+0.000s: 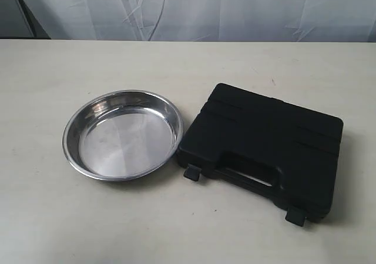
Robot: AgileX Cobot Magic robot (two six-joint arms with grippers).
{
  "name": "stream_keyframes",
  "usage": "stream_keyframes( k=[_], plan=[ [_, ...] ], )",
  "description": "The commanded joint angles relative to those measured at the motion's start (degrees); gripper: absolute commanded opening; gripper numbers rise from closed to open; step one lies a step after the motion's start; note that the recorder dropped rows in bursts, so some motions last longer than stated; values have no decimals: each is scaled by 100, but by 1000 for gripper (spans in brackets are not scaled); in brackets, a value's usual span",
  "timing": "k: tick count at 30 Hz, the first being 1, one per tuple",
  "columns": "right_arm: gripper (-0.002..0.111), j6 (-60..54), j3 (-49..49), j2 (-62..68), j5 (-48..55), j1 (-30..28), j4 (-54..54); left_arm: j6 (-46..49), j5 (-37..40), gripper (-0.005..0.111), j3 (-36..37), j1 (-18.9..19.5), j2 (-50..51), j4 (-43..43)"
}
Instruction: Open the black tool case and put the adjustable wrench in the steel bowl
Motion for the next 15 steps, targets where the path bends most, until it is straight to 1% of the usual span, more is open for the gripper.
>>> stream_keyframes(
  k=[1, 15],
  plan=[
    [0, 0, 15, -32, -34, -21, 10, -20, 12, 0, 3, 11, 20, 0],
    [0, 0, 15, -32, -70, -21, 126, -20, 12, 0, 3, 11, 20, 0]
  ],
)
